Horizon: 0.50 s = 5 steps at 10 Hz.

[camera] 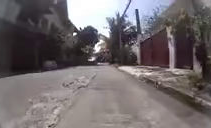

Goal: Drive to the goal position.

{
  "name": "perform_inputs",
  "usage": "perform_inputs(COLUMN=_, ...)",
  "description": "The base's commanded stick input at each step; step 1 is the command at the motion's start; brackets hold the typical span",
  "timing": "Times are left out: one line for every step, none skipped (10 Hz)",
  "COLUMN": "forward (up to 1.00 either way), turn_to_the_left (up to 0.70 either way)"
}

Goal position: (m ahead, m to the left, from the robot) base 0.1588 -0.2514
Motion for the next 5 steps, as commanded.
perform_inputs(forward=0.0, turn_to_the_left=0.0)
perform_inputs(forward=0.02, turn_to_the_left=0.0)
perform_inputs(forward=0.03, turn_to_the_left=0.0)
perform_inputs(forward=0.04, turn_to_the_left=0.0)
perform_inputs(forward=0.05, turn_to_the_left=0.0)
